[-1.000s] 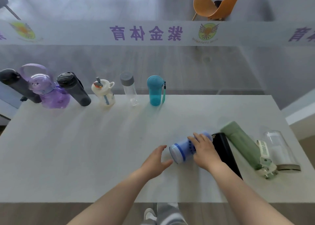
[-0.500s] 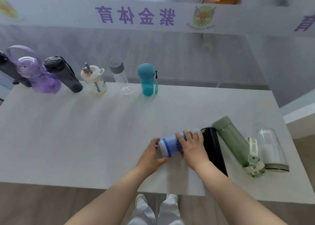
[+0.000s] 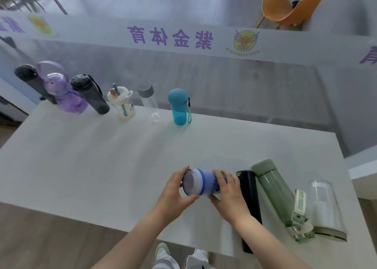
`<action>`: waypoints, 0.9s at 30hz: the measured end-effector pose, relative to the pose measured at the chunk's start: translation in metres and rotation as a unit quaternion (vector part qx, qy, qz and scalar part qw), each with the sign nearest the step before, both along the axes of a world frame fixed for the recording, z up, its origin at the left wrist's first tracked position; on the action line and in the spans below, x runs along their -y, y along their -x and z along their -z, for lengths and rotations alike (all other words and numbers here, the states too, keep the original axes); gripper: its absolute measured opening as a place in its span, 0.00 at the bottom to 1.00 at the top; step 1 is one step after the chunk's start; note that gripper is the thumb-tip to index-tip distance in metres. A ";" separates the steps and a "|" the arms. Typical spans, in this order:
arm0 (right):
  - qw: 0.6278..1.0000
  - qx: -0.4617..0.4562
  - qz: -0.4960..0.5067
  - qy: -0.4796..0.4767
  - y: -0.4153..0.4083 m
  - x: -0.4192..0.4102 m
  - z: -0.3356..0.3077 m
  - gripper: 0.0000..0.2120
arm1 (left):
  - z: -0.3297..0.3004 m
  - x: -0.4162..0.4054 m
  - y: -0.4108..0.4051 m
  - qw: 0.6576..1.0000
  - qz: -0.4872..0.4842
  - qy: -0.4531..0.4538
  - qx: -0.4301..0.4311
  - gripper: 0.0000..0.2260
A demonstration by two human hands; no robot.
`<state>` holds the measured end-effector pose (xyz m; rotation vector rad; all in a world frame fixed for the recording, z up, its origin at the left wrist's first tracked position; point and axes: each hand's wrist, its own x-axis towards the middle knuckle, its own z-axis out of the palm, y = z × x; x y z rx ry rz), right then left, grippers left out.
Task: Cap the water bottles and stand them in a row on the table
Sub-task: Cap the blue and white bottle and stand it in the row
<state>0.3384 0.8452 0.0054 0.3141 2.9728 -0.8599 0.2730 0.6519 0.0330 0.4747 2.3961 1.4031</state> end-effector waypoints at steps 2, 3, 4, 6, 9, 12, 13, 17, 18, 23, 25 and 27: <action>0.998 -0.010 0.014 0.053 0.001 0.000 -0.003 0.36 | -0.008 -0.004 0.003 1.000 -0.007 -0.002 -0.011 0.37; 0.997 -0.015 0.020 0.073 0.001 0.000 -0.004 0.35 | -0.012 -0.006 0.004 1.000 -0.009 -0.003 -0.018 0.38; 0.995 -0.019 0.024 0.090 0.001 0.001 -0.005 0.35 | -0.015 -0.008 0.005 1.000 -0.009 -0.005 -0.023 0.39; 0.991 -0.025 0.033 0.126 0.003 0.002 -0.005 0.36 | -0.022 -0.013 0.006 0.999 -0.008 -0.010 -0.032 0.39; 0.975 -0.020 0.072 0.211 0.005 0.008 -0.012 0.35 | -0.035 -0.025 0.007 0.999 0.004 -0.024 -0.037 0.38; 0.952 -0.008 0.100 0.289 0.005 0.010 -0.014 0.32 | -0.043 -0.041 0.004 0.998 0.041 -0.029 -0.037 0.36; 0.944 -0.005 0.108 0.313 0.004 0.010 -0.013 0.31 | -0.045 -0.045 0.003 0.997 0.056 -0.026 -0.040 0.35; 0.919 0.001 0.118 0.375 0.002 0.004 -0.011 0.29 | -0.047 -0.057 0.003 0.996 0.088 -0.014 -0.023 0.34; 0.917 0.003 0.116 0.382 0.002 0.003 -0.012 0.29 | -0.048 -0.058 0.005 0.996 0.088 -0.012 -0.012 0.35; 0.913 -0.002 0.112 0.393 0.004 0.000 -0.017 0.30 | -0.051 -0.052 0.016 0.993 0.116 0.005 0.025 0.33; 0.910 -0.005 0.117 0.398 0.006 0.000 -0.017 0.30 | -0.051 -0.053 0.018 0.992 0.118 0.007 0.036 0.33; 0.909 -0.006 0.119 0.400 0.011 -0.001 -0.017 0.31 | -0.049 -0.055 0.021 0.993 0.108 -0.003 0.055 0.32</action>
